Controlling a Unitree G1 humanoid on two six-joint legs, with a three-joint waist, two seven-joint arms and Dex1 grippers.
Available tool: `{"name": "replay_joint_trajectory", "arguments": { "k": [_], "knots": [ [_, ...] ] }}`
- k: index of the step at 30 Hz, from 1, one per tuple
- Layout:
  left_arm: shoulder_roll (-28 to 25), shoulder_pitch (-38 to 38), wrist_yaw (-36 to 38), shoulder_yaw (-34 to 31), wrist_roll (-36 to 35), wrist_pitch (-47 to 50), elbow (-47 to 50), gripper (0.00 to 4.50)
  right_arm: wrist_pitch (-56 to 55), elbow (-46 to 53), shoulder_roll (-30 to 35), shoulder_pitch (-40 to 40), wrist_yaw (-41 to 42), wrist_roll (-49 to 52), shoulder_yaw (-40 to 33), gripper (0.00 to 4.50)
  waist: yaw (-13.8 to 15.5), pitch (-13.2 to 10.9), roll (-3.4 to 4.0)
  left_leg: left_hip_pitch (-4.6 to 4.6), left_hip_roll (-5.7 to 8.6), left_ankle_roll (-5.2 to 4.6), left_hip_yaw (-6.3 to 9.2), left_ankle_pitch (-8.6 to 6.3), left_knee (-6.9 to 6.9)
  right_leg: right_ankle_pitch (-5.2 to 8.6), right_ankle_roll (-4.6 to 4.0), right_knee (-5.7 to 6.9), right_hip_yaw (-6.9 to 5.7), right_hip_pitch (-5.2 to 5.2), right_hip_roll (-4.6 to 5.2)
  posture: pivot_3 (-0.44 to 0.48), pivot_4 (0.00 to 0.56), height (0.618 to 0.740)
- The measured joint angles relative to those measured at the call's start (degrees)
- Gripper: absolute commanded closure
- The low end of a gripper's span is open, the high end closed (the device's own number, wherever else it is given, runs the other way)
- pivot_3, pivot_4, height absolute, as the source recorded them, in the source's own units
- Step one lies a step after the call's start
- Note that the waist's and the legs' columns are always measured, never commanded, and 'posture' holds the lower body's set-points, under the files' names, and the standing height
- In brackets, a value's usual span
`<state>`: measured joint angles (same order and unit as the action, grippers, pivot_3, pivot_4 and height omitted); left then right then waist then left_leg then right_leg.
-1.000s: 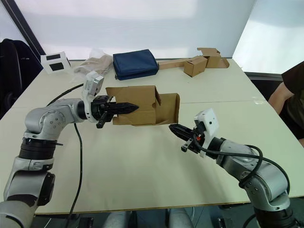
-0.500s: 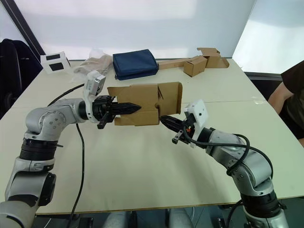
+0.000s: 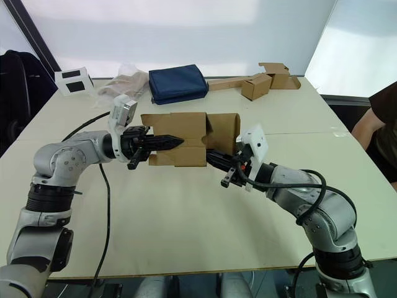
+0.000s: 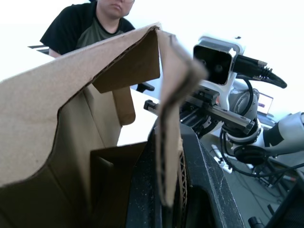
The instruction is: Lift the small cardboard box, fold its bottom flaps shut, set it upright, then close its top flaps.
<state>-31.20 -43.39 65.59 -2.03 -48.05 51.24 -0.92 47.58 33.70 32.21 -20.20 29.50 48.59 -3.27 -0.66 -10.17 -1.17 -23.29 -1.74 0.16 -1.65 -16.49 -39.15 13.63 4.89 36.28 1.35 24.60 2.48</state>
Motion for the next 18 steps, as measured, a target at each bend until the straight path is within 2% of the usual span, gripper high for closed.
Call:
{"name": "replay_joint_trajectory", "arguments": {
  "k": [12, 18],
  "knots": [
    [0.3, 0.0, -1.1, -0.1, -1.3, 0.0, 0.1, 4.5, 0.9, 0.5, 0.8, 0.1, 0.0, 1.3, -0.3, 4.4, 0.0, 0.0, 0.0, 0.0, 0.0, 0.0, 0.0, 0.0, 0.0, 0.0, 0.0, 0.0, 0.0, 0.0, 0.0, 0.0, 0.15, 0.74],
    [-0.2, 0.0, -1.0, 0.0, -1.2, -0.5, 1.1, 4.5, 1.0, 1.3, 3.0, 2.5, -0.3, 3.5, -5.0, 4.4, 0.0, 0.0, 0.0, -0.01, 0.01, 0.0, -0.01, 0.0, 0.0, 0.0, 0.0, -0.01, 0.01, 0.0, 0.01, 0.0, 0.15, 0.74]
  ]
}}
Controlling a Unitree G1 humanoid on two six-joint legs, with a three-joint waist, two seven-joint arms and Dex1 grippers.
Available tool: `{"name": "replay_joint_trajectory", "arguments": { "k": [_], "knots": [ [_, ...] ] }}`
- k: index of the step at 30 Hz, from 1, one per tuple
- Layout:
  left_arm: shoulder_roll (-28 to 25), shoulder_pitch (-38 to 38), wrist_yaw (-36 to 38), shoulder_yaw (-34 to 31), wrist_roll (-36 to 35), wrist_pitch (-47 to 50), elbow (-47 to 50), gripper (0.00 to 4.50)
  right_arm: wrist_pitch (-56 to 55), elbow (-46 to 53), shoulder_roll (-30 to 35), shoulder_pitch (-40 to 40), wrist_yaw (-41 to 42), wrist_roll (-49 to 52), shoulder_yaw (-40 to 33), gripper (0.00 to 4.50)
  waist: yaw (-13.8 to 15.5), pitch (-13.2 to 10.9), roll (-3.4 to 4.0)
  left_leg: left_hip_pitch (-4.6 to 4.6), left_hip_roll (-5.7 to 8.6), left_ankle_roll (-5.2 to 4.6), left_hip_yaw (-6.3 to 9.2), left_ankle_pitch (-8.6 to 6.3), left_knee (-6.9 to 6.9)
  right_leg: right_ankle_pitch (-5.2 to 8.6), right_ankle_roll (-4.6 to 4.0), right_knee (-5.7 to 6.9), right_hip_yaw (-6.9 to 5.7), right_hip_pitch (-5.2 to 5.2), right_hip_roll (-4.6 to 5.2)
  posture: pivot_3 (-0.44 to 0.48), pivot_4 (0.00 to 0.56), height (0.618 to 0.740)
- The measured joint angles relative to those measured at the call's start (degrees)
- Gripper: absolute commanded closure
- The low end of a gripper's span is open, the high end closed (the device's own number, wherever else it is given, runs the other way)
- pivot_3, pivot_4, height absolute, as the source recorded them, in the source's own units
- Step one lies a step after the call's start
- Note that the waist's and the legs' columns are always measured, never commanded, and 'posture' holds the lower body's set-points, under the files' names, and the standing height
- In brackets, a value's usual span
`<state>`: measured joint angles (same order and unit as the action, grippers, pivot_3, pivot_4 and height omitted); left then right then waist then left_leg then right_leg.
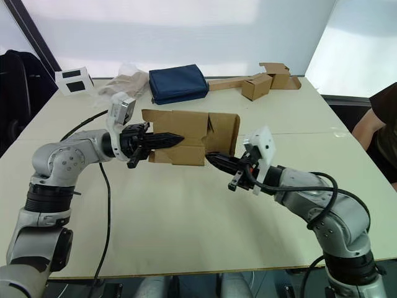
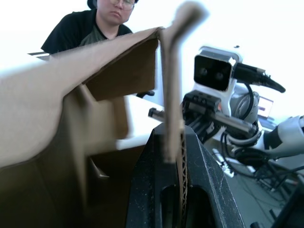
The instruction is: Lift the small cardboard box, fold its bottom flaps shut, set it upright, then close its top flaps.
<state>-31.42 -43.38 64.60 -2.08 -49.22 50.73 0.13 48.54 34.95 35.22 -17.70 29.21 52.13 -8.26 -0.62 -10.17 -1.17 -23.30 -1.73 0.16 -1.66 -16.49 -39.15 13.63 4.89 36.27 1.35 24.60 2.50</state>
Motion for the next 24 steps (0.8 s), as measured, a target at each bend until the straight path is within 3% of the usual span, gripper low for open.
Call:
{"name": "replay_joint_trajectory", "arguments": {
  "k": [7, 10, 19, 24],
  "knots": [
    [-1.2, 0.5, 0.2, -0.5, 0.0, -0.5, 0.7, 4.5, -0.1, -3.1, 1.0, 3.3, -2.6, 5.7, -10.4, 4.4, 0.0, 0.0, 0.0, 0.01, 0.0, 0.0, -0.02, 0.0, 0.0, 0.0, 0.0, 0.0, 0.01, -0.01, -0.01, 0.0, 0.15, 0.74],
    [-1.3, 0.6, 0.1, -1.0, 0.0, -0.7, 1.4, 4.5, -0.6, -9.2, -1.7, 3.2, -4.9, 9.4, -14.8, 3.63, 0.0, 0.0, 0.0, 0.02, 0.0, 0.0, -0.03, 0.0, 0.0, 0.0, 0.0, 0.0, 0.03, -0.01, -0.01, 0.0, 0.15, 0.74],
    [-0.6, 0.7, -1.5, -1.5, -0.2, -0.9, 2.8, 4.5, -1.2, -22.8, -14.7, -0.7, -8.7, 20.7, -15.7, 0.19, -0.2, 0.0, 0.04, 0.06, -0.05, 0.0, 0.0, 0.0, 0.02, -0.01, 0.01, 0.06, 0.03, -0.01, -0.08, 0.0, 0.15, 0.74],
    [-0.2, 0.7, -2.4, -1.6, -0.2, -1.0, 2.9, 4.5, -1.5, -24.4, -20.4, -2.2, -11.2, 30.1, -15.7, 0.05, -0.1, 0.0, 0.06, 0.03, -0.06, 0.0, 0.02, 0.0, 0.03, -0.02, 0.03, 0.07, 0.0, -0.01, -0.04, 0.0, 0.15, 0.74]
  ]
}}
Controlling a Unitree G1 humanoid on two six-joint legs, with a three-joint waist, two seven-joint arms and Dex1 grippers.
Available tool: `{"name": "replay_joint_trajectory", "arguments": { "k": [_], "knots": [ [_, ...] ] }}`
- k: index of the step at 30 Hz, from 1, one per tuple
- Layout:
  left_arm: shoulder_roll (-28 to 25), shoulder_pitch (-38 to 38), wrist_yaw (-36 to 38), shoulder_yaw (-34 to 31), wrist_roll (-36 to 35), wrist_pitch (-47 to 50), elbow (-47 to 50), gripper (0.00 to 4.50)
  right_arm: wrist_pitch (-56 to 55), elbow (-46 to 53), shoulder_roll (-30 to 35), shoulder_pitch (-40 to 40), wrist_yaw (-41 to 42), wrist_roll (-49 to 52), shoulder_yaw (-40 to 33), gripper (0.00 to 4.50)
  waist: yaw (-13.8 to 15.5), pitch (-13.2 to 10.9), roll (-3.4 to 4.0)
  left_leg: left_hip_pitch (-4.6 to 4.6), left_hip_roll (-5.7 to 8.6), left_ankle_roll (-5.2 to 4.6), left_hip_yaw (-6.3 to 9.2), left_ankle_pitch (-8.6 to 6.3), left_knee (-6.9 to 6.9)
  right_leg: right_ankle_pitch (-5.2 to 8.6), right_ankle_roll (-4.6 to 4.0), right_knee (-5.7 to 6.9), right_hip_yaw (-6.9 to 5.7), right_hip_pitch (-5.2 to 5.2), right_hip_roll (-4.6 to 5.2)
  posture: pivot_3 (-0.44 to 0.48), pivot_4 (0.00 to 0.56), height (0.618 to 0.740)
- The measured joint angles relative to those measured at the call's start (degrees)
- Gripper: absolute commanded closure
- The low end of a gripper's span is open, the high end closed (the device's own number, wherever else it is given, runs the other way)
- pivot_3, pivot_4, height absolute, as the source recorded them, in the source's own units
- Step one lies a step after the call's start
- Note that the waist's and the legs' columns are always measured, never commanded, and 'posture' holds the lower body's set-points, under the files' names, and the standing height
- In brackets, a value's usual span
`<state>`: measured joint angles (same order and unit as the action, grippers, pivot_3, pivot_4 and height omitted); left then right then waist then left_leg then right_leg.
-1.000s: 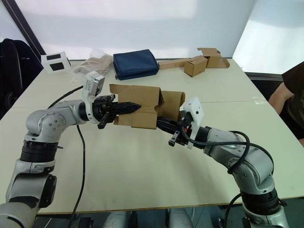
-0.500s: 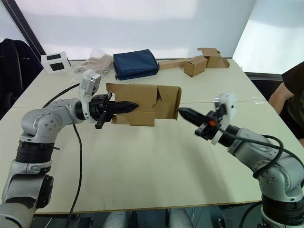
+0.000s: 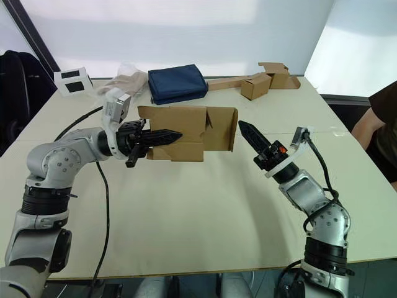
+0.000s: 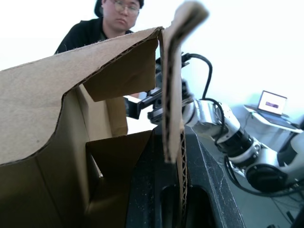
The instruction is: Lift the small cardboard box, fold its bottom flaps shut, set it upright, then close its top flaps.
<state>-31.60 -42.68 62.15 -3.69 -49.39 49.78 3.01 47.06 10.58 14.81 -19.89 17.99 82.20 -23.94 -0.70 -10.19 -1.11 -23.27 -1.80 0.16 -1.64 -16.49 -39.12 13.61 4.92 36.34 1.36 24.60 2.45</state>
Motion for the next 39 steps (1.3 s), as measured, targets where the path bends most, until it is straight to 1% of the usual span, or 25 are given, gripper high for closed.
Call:
{"name": "replay_joint_trajectory", "arguments": {
  "k": [3, 10, 17, 22, 28, 32, 37, 39],
  "knots": [
    [0.1, 0.0, -0.3, 0.0, 0.0, -0.1, 0.0, 4.5, 0.1, 1.2, -0.8, 0.4, -0.8, 3.0, 1.0, 0.05, 0.0, 0.0, 0.0, 0.0, 0.01, 0.0, -0.02, 0.0, 0.0, -0.01, 0.02, 0.0, 0.01, 0.0, 0.05, 0.0, 0.15, 0.74],
    [0.4, -0.1, -0.4, 0.0, 0.3, -0.8, -0.9, 4.5, 0.1, 6.2, -0.8, 2.0, -1.4, 4.2, 5.5, 0.05, -0.1, 0.0, 0.01, 0.01, 0.02, 0.0, 0.0, 0.0, -0.01, -0.02, 0.03, 0.01, 0.0, 0.0, 0.01, 0.0, 0.15, 0.74],
    [0.7, -0.4, 0.3, 0.1, 1.3, -1.9, -2.8, 4.5, -0.3, 9.9, 0.2, 2.3, -3.0, 6.0, 6.3, 0.05, -0.1, 0.0, 0.01, 0.01, 0.02, 0.0, -0.01, 0.0, -0.01, -0.02, 0.03, 0.01, 0.0, 0.0, 0.02, 0.0, 0.15, 0.74],
    [0.7, -0.4, 1.2, 0.1, 1.3, -1.9, -2.8, 4.5, -1.8, 11.1, 2.7, 4.1, -4.4, 6.7, 5.7, 0.05, 0.0, 0.0, 0.01, 0.0, 0.03, 0.0, -0.02, 0.0, -0.01, -0.01, 0.03, -0.01, 0.01, 0.0, 0.03, 0.0, 0.15, 0.74],
    [0.6, -0.4, 1.5, 0.0, 0.6, -1.6, -2.2, 4.5, -4.1, 6.1, 6.3, 5.5, -3.2, 5.7, 2.6, 0.05, -0.1, 0.0, 0.01, 0.01, 0.03, 0.0, -0.04, 0.0, -0.01, -0.01, 0.02, -0.01, 0.03, 0.0, 0.02, 0.0, 0.15, 0.74],
    [0.5, -0.4, 1.7, 0.0, 0.2, -1.6, -2.2, 4.5, -4.6, 1.5, 6.8, 3.4, -1.1, 4.4, 2.4, 0.05, -0.2, 0.0, 0.02, 0.02, 0.01, 0.0, -0.03, 0.0, 0.0, -0.01, 0.02, 0.0, 0.03, 0.0, -0.04, 0.0, 0.15, 0.74],
    [0.5, -0.4, 1.6, 0.0, 0.1, -1.5, -2.0, 4.5, -4.7, -1.8, 6.3, 0.3, 1.9, 1.9, 4.1, 0.05, -0.1, 0.0, 0.02, 0.02, 0.01, 0.0, -0.02, 0.0, 0.0, -0.02, 0.03, 0.0, 0.02, 0.0, -0.03, 0.0, 0.15, 0.74],
    [0.5, -0.4, 1.4, 0.0, 0.0, -1.4, -1.9, 4.5, -4.7, -2.6, 5.0, -0.5, 2.6, 0.5, 5.6, 0.05, -0.1, 0.0, 0.02, 0.02, 0.01, 0.0, -0.02, 0.0, 0.0, -0.02, 0.03, 0.0, 0.02, 0.0, -0.03, 0.0, 0.15, 0.74]
  ]
}}
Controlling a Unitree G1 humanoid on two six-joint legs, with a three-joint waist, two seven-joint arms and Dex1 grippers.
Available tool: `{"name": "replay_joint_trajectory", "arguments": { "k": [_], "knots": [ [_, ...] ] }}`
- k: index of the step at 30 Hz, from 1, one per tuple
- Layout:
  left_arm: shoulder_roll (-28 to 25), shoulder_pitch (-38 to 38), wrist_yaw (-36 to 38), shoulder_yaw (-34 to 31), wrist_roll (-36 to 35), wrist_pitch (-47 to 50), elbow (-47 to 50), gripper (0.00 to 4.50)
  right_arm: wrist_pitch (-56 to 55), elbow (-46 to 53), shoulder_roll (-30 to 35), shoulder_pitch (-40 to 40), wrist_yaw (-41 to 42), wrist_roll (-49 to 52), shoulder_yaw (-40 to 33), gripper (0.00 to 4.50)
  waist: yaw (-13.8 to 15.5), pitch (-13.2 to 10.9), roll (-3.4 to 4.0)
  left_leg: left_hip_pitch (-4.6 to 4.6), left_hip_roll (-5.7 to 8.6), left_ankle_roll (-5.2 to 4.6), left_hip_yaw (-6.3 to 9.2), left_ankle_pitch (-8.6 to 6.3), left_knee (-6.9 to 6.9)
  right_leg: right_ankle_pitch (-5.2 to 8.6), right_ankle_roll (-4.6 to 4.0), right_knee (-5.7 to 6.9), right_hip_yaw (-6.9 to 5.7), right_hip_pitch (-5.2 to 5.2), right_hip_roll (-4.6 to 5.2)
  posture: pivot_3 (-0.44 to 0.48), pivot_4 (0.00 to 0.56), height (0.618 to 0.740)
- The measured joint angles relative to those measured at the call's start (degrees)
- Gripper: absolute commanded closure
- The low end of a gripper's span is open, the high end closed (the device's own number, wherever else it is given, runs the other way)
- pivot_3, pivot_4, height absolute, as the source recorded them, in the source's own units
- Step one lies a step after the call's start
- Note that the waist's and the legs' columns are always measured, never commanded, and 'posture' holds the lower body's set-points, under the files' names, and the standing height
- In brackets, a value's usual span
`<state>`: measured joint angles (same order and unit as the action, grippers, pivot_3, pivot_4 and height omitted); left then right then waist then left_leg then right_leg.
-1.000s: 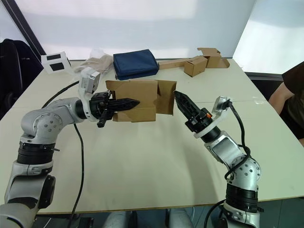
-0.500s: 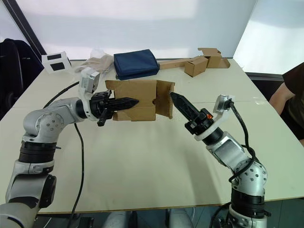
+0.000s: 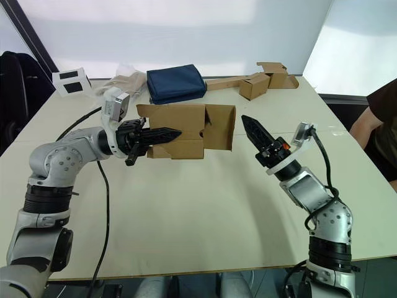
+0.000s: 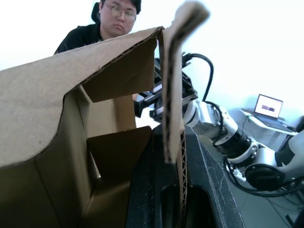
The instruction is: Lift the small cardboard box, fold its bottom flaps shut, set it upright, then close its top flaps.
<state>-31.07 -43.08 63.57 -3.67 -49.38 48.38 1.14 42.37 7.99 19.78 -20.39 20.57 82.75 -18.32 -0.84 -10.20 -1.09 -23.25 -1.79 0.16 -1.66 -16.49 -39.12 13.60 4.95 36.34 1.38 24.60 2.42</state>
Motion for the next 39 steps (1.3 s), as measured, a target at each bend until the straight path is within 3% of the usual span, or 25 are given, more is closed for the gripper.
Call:
{"name": "replay_joint_trajectory", "arguments": {
  "k": [10, 21, 25, 32, 39],
  "knots": [
    [0.3, 0.0, -0.7, 0.0, -0.1, 0.1, 0.2, 4.5, 0.6, 7.7, -4.7, 1.0, -4.6, 4.9, 1.7, 0.05, 0.1, 0.0, 0.01, -0.02, 0.0, 0.0, 0.01, 0.0, -0.01, 0.0, 0.01, -0.01, -0.01, 0.01, 0.09, 0.0, 0.15, 0.74],
    [1.3, -0.6, -1.2, 0.0, -0.1, 0.1, -0.9, 4.5, 0.3, 13.3, -5.1, 4.9, -10.0, 8.3, 2.8, 0.05, 0.0, 0.0, 0.01, -0.02, 0.0, 0.0, 0.01, 0.0, 0.0, 0.0, 0.0, 0.0, -0.01, 0.01, 0.04, 0.0, 0.15, 0.74],
    [1.5, -0.6, -1.3, 0.0, -0.1, 0.1, -0.9, 4.5, -0.5, 13.8, -5.1, 5.7, -10.5, 8.4, 3.5, 0.97, 0.0, 0.0, 0.02, -0.02, 0.0, 0.0, 0.02, 0.0, 0.0, 0.0, 0.0, 0.0, -0.01, 0.01, 0.04, 0.0, 0.15, 0.74],
    [1.7, -0.6, -1.5, 0.0, -0.1, 0.1, -0.9, 4.5, -1.6, 13.8, -4.9, 5.8, -10.8, 7.9, 4.2, 3.6, 0.0, 0.0, 0.01, -0.02, 0.0, 0.0, 0.02, 0.0, 0.0, 0.0, 0.0, -0.01, -0.01, 0.01, 0.04, 0.0, 0.15, 0.74],
    [1.7, -0.6, -1.4, 0.0, -0.1, 0.1, -0.9, 4.5, -1.6, 13.8, -3.3, 5.7, -10.7, 5.5, 4.9, 3.6, 0.0, 0.0, 0.01, -0.02, 0.01, 0.0, 0.02, 0.0, 0.0, 0.01, -0.01, -0.01, -0.01, 0.01, 0.04, 0.0, 0.15, 0.74]
  ]
}}
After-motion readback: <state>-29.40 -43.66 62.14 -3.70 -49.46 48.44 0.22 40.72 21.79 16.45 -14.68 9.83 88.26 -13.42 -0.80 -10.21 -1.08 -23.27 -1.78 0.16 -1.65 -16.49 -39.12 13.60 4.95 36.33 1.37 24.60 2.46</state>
